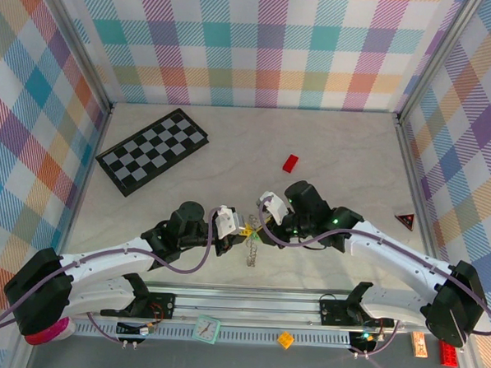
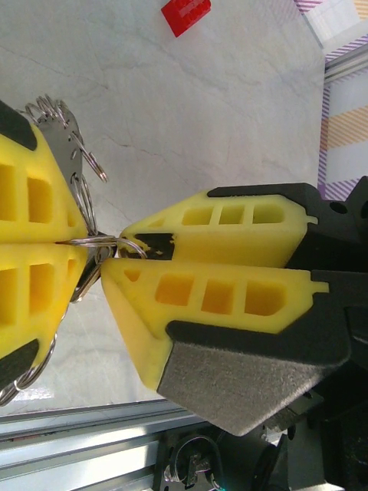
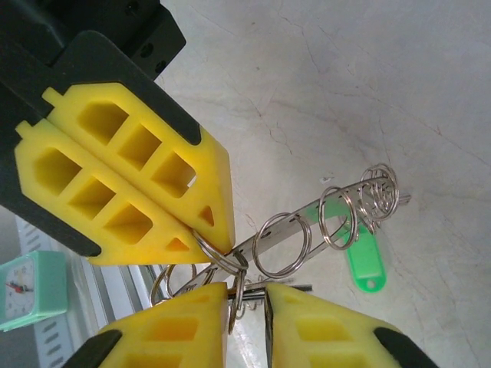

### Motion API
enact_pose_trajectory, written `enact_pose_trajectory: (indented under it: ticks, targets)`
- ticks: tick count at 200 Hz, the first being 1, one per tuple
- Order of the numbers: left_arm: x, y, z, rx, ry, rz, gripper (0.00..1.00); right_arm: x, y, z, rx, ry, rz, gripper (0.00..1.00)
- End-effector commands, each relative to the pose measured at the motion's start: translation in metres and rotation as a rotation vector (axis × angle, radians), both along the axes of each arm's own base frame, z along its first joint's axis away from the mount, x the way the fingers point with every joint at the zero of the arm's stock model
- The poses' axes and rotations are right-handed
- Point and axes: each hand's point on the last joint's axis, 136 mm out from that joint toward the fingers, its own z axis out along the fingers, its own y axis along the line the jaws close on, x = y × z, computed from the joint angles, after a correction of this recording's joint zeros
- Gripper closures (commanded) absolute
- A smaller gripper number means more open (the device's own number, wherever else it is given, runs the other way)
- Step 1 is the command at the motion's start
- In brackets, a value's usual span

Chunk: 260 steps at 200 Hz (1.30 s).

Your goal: Put the keys on the keyring

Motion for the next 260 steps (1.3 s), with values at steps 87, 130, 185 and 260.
enact_pose_trajectory:
  ticks: [87,130,185,260]
  targets:
    - [-0.007,-0.007,0.042,-0.188,-0.062,-0.037,1.0,0.002,0.004,-0.006,0.021,0.031,0.017,0.91]
    - [-0.007,-0.008,0.04,-0.216,-0.076,-0.026,1.0,0.001,0.006,0.004,0.079,0.057,0.022,0.79]
    - [-0.009,-0.01,0.033,-0.201,-0.065,-0.041,1.0,0.013,-0.01,0.035,0.146,-0.259,0.037,0.56]
    - [-0.016,-0.012,0.035,-0.206,-0.059,-0.082,1.0,-0.005,0.004,0.048,0.223,-0.439,0.275,0.57]
